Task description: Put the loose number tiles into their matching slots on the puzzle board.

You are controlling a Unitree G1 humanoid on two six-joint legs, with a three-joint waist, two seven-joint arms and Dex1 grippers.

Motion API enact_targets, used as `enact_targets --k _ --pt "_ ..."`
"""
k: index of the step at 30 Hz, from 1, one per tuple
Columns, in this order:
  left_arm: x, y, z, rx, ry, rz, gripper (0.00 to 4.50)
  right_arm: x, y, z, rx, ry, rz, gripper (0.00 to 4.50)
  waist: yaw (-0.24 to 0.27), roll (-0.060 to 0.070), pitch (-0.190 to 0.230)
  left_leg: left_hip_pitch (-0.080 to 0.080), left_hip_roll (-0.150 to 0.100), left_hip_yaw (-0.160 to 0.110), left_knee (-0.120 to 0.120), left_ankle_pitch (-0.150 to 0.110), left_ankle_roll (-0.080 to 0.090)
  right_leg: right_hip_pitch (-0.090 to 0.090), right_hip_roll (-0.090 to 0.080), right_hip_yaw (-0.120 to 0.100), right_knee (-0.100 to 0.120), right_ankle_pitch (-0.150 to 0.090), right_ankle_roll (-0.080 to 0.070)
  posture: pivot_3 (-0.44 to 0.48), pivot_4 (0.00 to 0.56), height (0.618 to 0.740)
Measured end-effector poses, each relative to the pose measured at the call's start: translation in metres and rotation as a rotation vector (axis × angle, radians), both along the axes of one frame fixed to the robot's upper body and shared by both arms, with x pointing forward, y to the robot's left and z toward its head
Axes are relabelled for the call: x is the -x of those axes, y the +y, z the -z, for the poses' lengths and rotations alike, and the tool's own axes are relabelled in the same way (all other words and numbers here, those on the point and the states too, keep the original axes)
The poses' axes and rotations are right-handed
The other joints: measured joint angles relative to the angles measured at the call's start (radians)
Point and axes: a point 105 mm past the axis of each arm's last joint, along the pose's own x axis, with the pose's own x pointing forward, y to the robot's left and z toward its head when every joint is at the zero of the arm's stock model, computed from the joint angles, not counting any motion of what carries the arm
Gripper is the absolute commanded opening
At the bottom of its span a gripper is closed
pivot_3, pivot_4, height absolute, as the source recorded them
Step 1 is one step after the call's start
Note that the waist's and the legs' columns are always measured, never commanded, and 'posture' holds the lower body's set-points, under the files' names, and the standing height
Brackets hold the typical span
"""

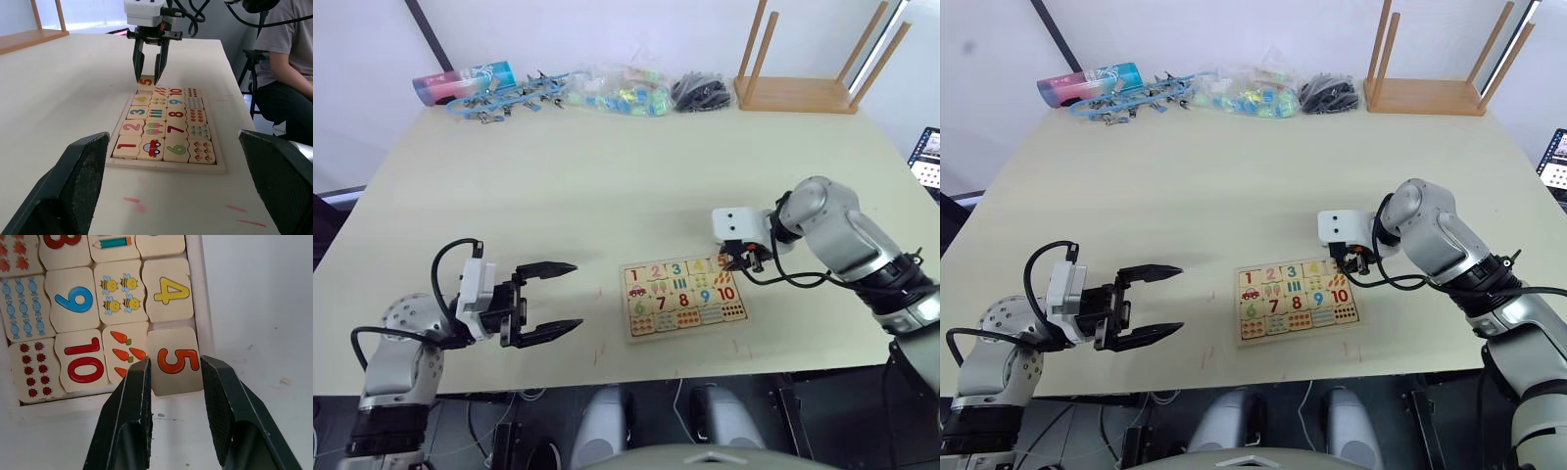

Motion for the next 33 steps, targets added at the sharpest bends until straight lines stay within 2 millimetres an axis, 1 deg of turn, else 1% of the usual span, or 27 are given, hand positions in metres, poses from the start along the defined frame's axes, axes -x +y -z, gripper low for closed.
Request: enact_targets --k 5,18,33 --pt "0.0 -0.0001 0.0 0.001 0.0 0.0 4.5 -0.0033 -0.0011 0.0005 0.011 -0.025 0.015 0.91 0.0 0.0 0.0 0.0 0.0 0.0 0.0 0.0 0.0 0.0 0.0 0.0 0.0 0.0 0.0 0.0 0.15 0.737" --pt "0.0 -0.0002 0.0001 0.001 0.0 0.0 4.5 -0.0038 0.0028 0.0014 0.001 -0.025 0.019 0.91 0.0 0.0 0.0 0.0 0.0 0.0 0.0 0.0 0.0 0.0 0.0 0.0 0.0 0.0 0.0 0.0 0.15 0.737" --pt "0.0001 -0.0008 0.0004 0.005 -0.001 0.001 4.5 0.0019 0.008 0.0011 0.0 -0.01 -0.012 0.91 -0.001 0.0 0.0 0.0 0.0 0.0 0.0 0.0 0.0 0.0 0.0 0.0 0.0 0.0 0.0 0.0 0.15 0.737"
